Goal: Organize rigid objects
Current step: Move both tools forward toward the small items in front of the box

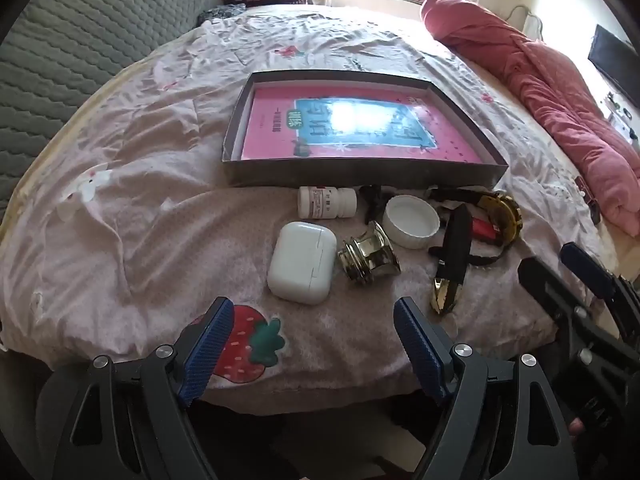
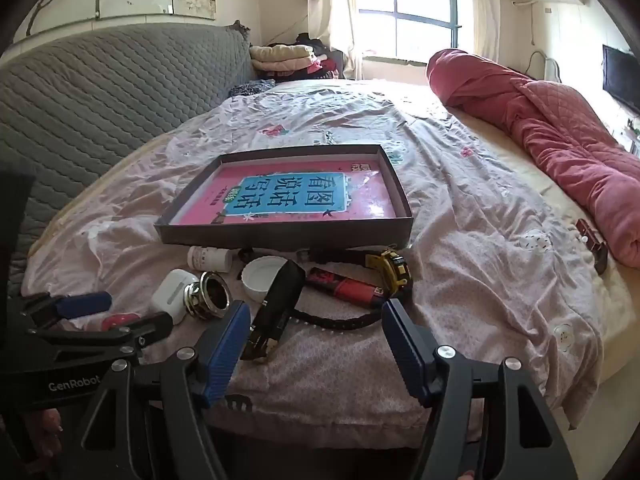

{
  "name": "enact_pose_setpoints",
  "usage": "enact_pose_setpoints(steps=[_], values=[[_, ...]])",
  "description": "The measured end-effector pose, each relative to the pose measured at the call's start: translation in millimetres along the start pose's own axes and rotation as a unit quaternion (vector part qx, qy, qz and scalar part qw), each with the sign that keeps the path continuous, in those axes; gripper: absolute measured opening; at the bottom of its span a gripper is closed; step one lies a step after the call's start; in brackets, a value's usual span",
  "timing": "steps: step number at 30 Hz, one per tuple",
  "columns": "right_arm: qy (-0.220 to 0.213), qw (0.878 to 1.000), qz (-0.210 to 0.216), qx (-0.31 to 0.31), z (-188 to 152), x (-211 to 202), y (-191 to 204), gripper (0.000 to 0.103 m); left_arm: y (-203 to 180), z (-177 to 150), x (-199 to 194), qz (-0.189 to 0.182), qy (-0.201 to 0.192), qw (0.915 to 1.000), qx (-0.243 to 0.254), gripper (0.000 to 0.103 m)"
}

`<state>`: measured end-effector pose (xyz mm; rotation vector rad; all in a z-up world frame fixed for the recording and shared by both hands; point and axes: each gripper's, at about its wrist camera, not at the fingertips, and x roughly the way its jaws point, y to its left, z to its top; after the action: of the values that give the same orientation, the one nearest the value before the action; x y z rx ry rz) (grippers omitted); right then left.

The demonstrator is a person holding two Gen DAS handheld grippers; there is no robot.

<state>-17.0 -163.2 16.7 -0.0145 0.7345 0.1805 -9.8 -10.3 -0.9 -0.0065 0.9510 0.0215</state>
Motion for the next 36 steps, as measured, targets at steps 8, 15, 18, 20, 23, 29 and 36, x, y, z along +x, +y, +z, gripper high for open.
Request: enact_pose_setpoints(steps=[8, 15, 18, 20, 23, 29, 36], values=[[0.004, 1.000, 0.016, 0.014, 0, -2, -7, 0.068, 13, 7, 2, -0.033, 0.025, 0.9988, -0.026, 0.083], [0.009, 1.000, 0.018, 0.011, -1, -2, -5, 0.068, 14, 7, 1, -0.031, 0.022, 0.9991, -0.020, 0.083], [0.010, 1.000, 0.018, 0.009, -1, -1, -4, 0.068, 14, 7, 2, -0.036, 0.022, 0.9989, -0.022, 0.083], [0.010, 1.000, 0.018, 0.009, -1, -1, -4, 0.068, 15, 8, 2, -0.036, 0.022, 0.9989, -0.023, 0.083], [0.012, 1.000, 0.018, 0.009, -1, 0, -4, 0.068, 14, 7, 4, -0.038, 0.023, 0.9987, -0.024, 0.083], [0.012, 1.000, 0.020, 0.009, -1, 0, -3, 0.068, 15, 6, 5, -0.037, 0.024, 0.9987, -0.023, 0.083], [0.013, 1.000, 0.021, 0.008, -1, 0, -2, 0.068, 12, 5, 5, -0.037, 0.022, 0.9989, -0.020, 0.083]])
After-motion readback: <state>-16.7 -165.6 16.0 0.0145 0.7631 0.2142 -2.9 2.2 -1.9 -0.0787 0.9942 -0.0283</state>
